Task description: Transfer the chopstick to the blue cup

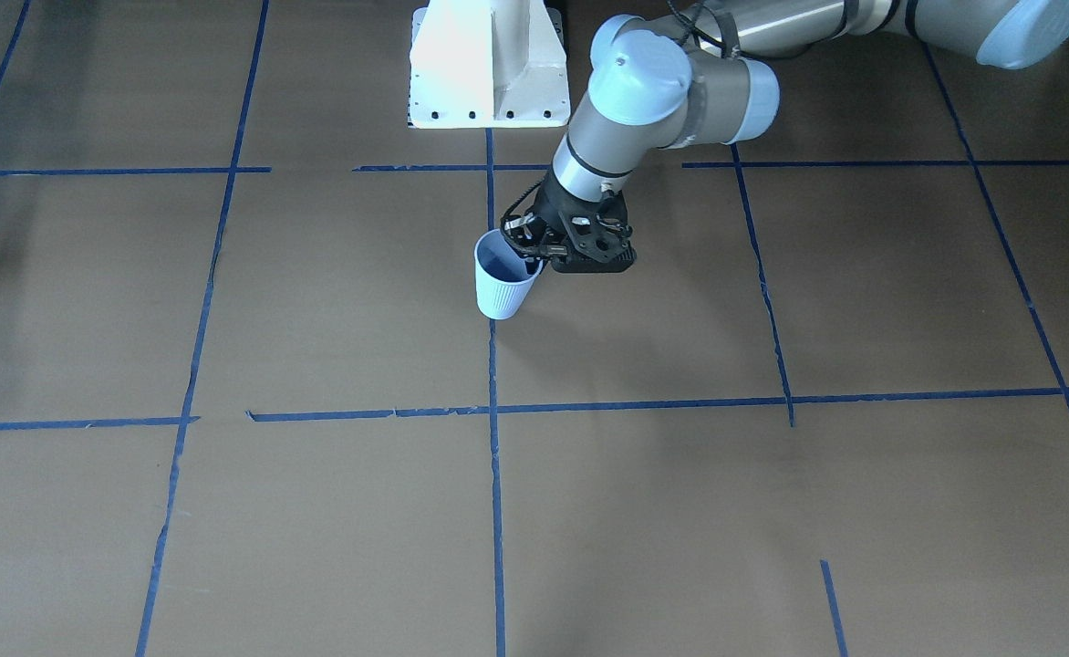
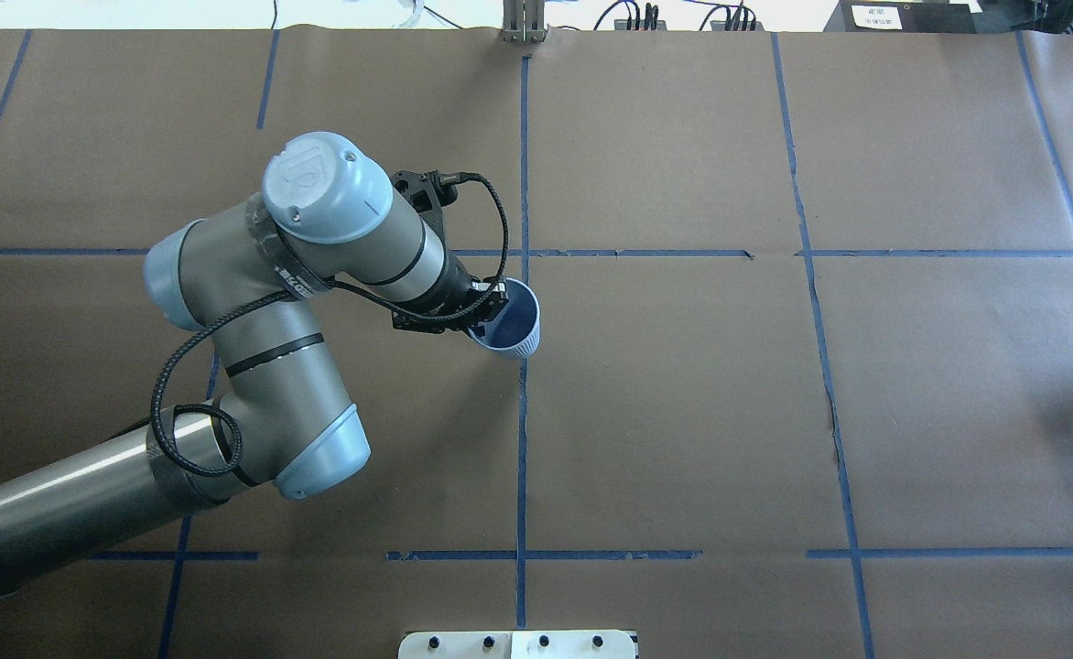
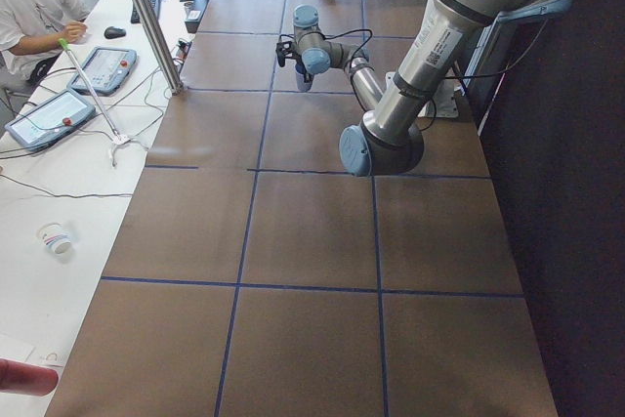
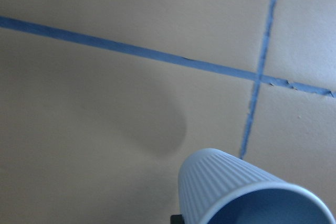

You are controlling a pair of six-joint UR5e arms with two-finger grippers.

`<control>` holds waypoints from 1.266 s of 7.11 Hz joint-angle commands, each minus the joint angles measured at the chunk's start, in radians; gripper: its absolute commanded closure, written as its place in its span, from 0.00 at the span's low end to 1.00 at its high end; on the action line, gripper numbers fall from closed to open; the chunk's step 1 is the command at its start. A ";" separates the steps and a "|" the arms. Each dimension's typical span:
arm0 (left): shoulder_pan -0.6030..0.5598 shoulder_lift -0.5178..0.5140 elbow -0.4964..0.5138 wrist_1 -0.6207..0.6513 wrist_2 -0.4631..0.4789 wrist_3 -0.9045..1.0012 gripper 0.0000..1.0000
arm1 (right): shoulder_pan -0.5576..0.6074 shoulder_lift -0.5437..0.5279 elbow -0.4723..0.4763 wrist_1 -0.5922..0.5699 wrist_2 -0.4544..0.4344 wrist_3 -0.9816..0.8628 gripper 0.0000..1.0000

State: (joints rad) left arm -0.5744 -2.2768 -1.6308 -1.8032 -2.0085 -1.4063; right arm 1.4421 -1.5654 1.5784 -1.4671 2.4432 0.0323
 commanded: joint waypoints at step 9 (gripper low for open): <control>0.064 -0.009 -0.012 0.034 0.082 -0.002 0.14 | 0.001 -0.008 0.003 0.027 0.005 -0.002 0.00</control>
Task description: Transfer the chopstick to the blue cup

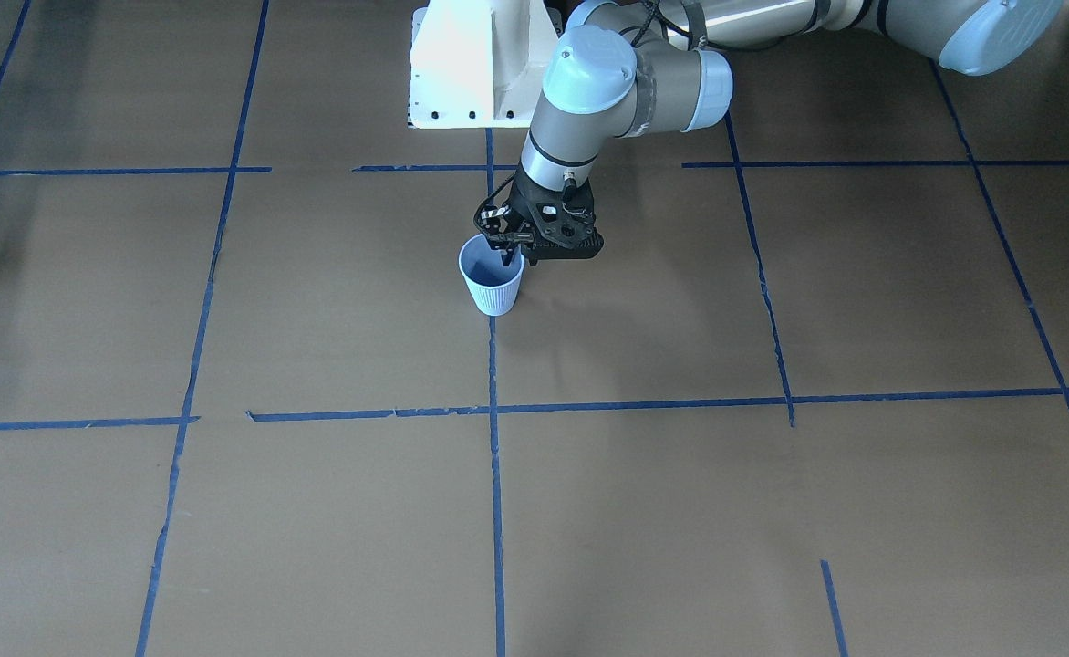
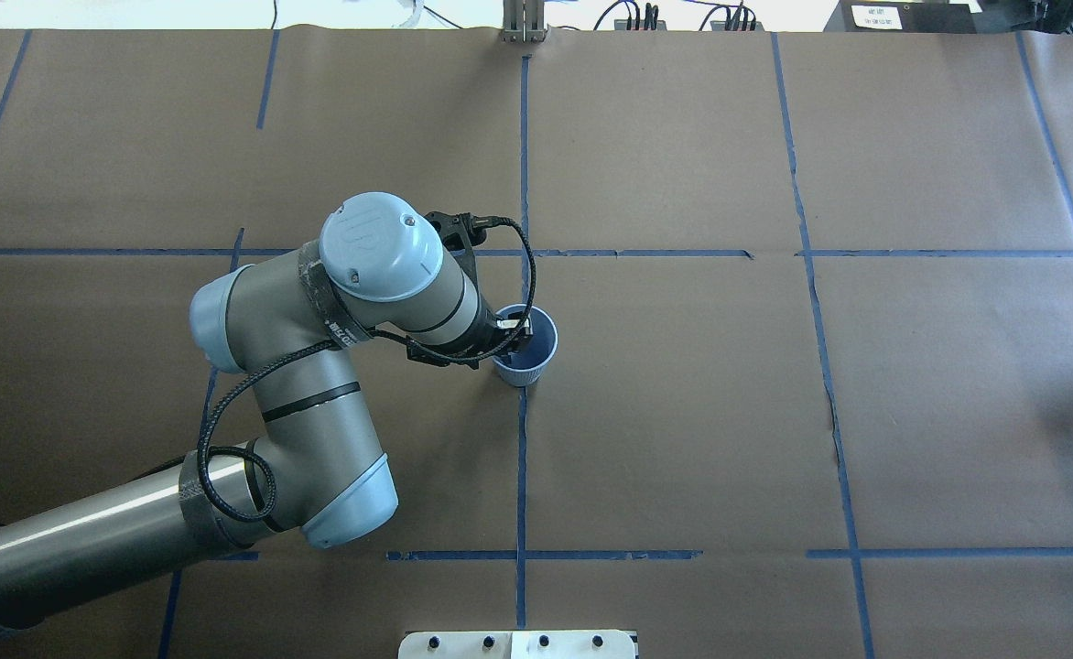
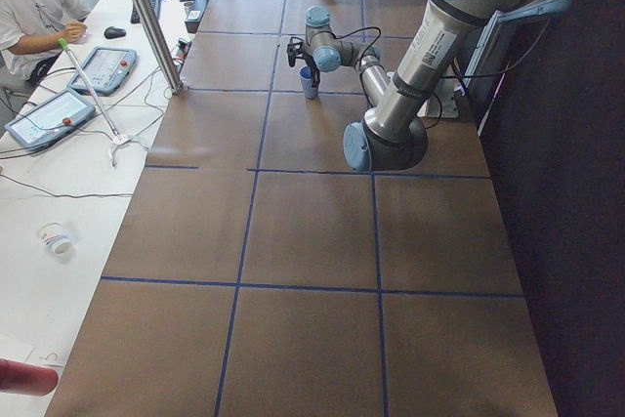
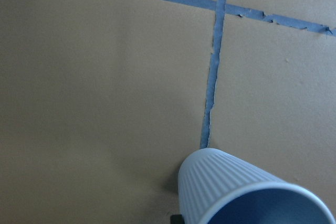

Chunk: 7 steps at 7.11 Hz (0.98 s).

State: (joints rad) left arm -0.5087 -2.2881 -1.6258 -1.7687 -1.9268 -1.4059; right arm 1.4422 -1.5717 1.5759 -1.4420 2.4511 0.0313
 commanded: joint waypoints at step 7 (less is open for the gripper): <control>-0.077 0.047 -0.141 -0.015 -0.006 -0.007 0.00 | 0.273 0.004 0.013 -0.333 -0.089 -0.010 0.02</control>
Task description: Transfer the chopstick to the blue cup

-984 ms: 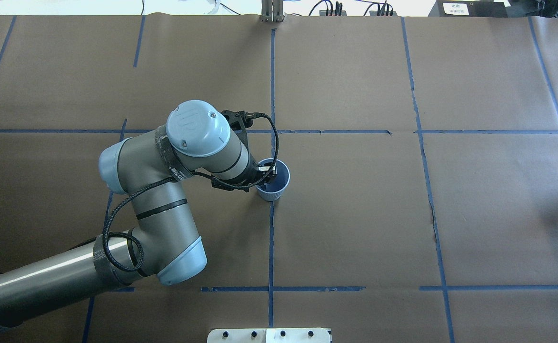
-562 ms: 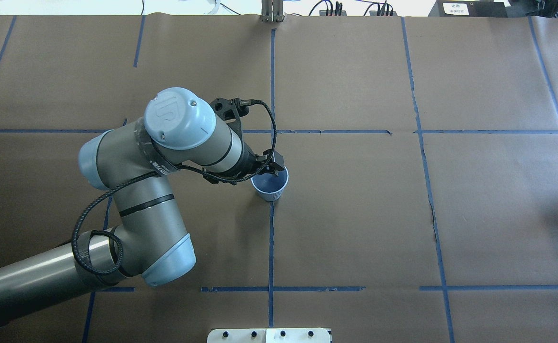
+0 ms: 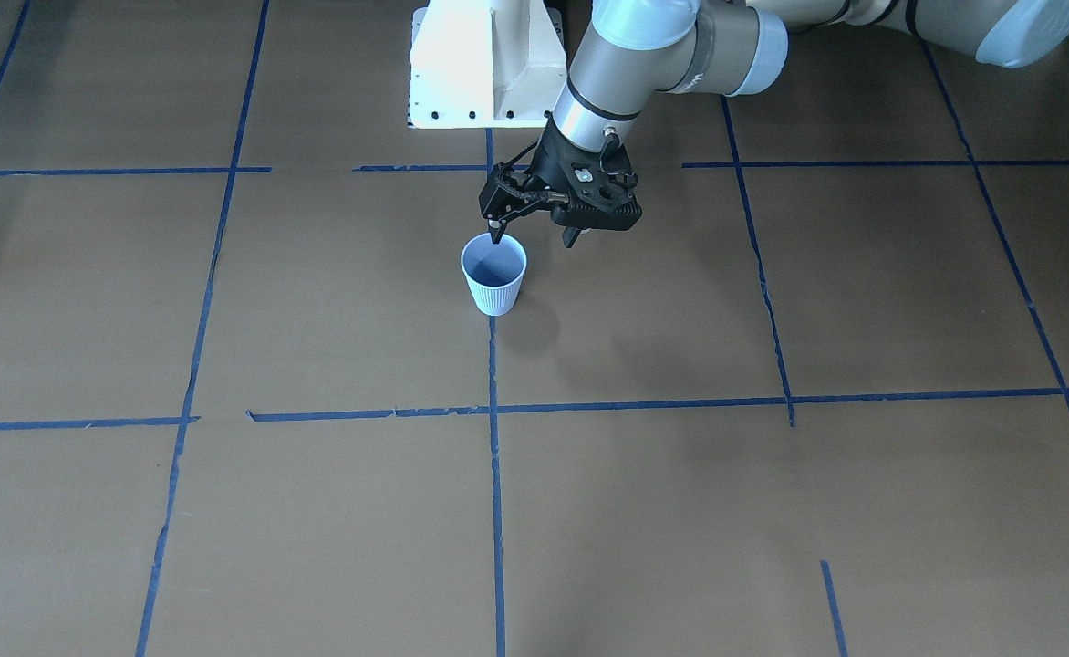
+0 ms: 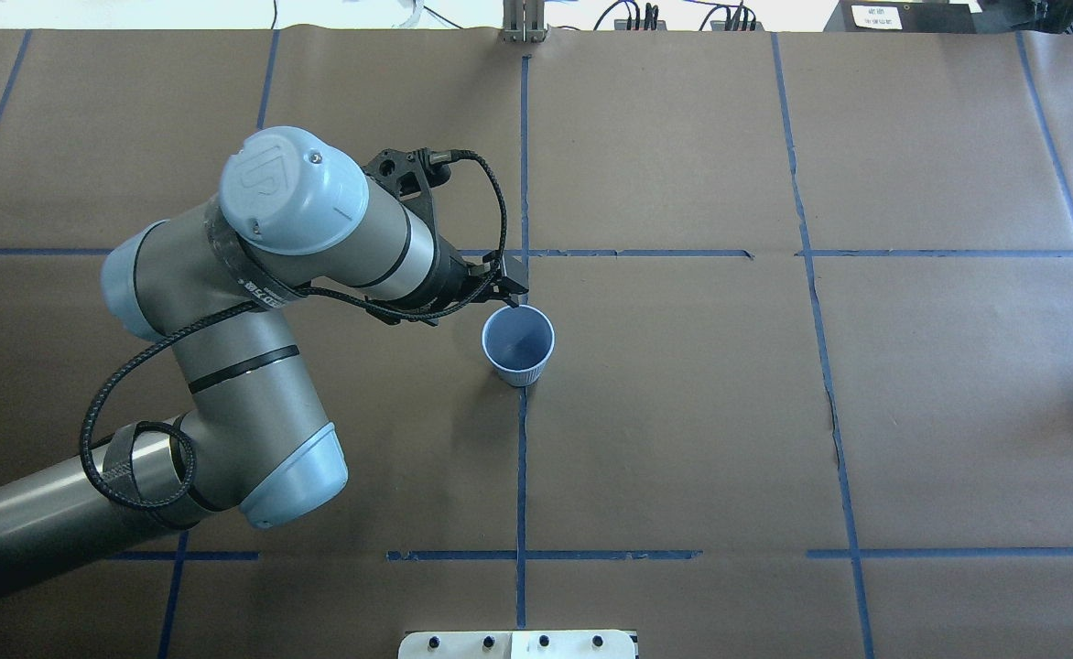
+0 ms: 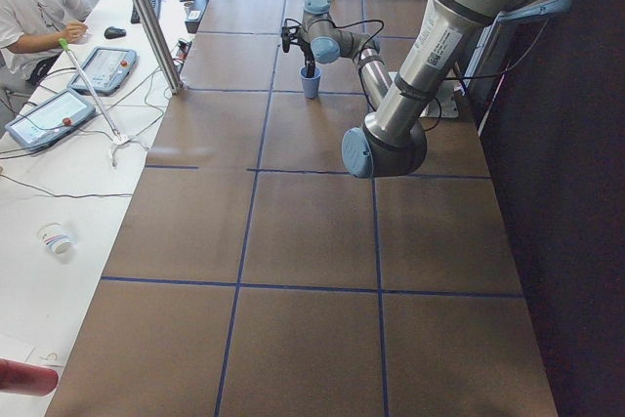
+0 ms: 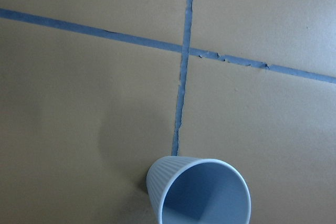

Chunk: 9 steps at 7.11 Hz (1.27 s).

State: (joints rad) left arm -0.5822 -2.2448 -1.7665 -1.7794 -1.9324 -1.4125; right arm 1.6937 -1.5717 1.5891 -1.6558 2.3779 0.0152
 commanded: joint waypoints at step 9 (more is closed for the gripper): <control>-0.022 0.050 -0.036 -0.005 0.004 -0.005 0.00 | 0.014 -0.071 -0.055 -0.148 0.053 0.066 0.08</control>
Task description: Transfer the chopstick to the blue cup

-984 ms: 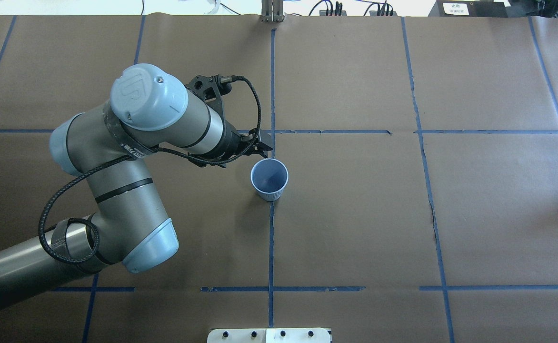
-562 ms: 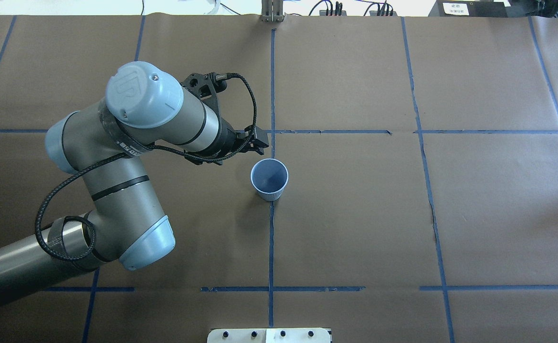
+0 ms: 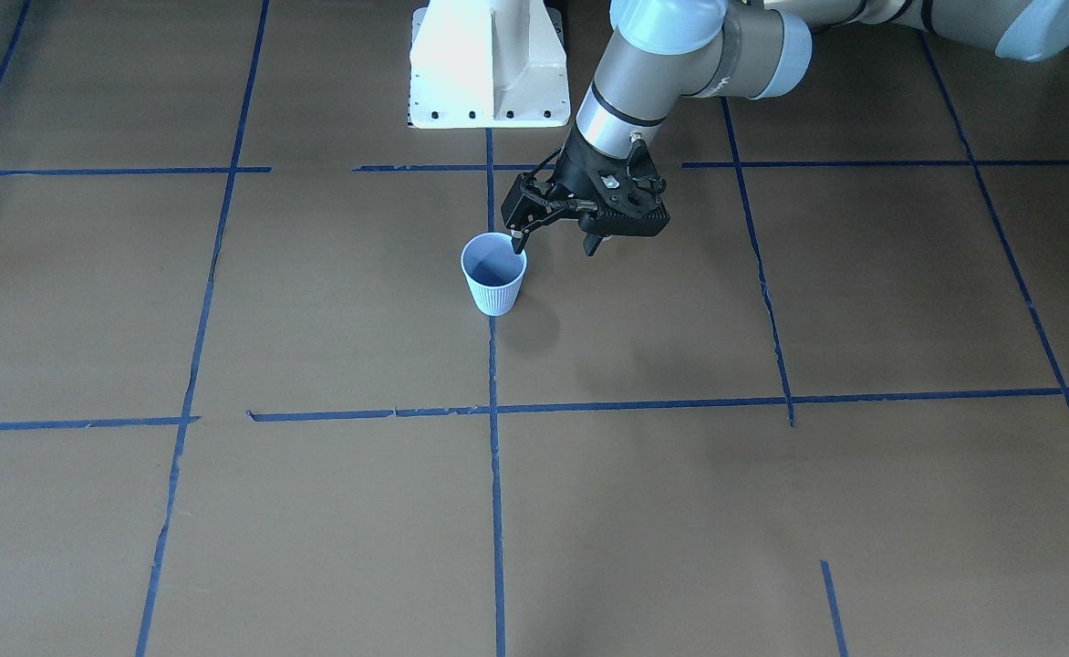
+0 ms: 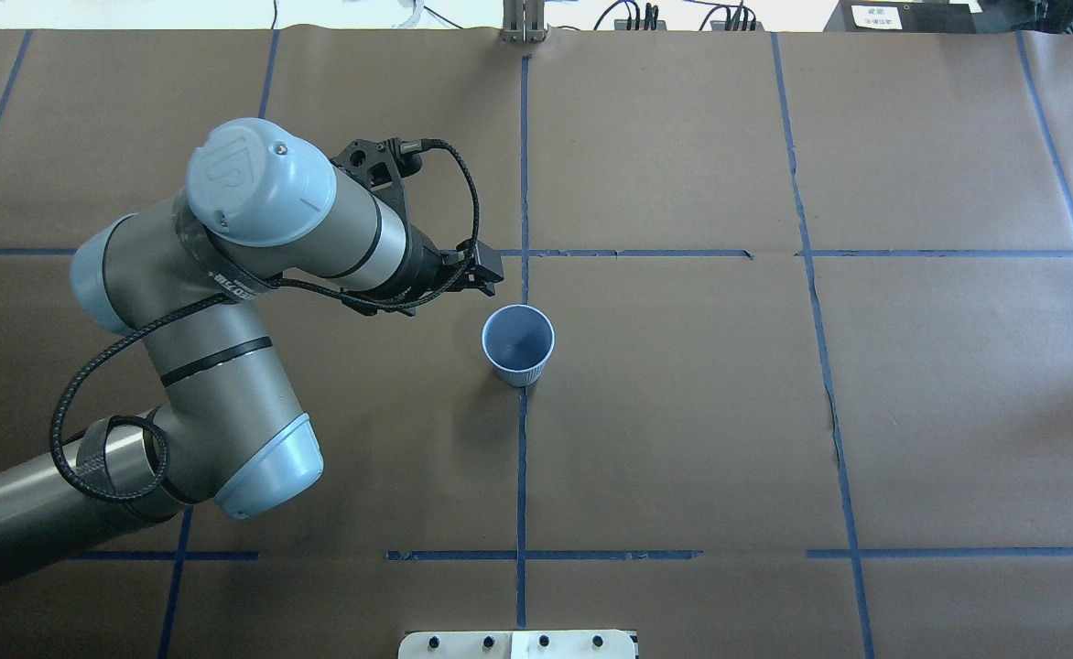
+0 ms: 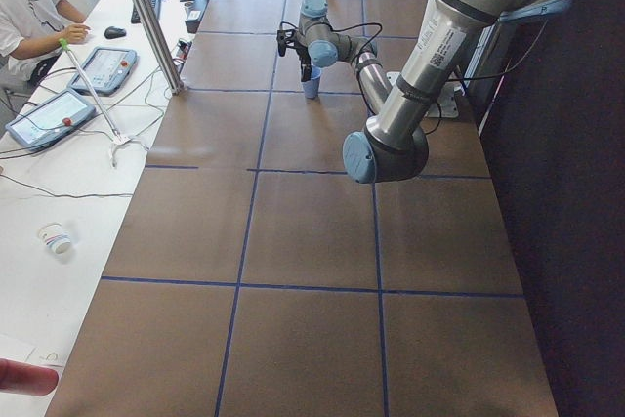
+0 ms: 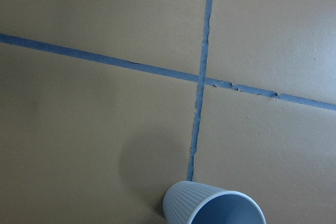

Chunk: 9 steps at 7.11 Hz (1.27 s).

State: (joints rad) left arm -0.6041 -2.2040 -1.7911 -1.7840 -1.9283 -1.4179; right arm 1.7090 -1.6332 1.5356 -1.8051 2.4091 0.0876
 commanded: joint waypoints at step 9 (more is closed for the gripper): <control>-0.023 0.029 -0.053 0.002 -0.001 0.000 0.00 | -0.006 -0.033 0.003 -0.002 0.074 -0.011 0.99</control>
State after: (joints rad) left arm -0.6241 -2.1762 -1.8420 -1.7825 -1.9296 -1.4162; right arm 1.7014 -1.6638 1.5325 -1.8043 2.4830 0.0785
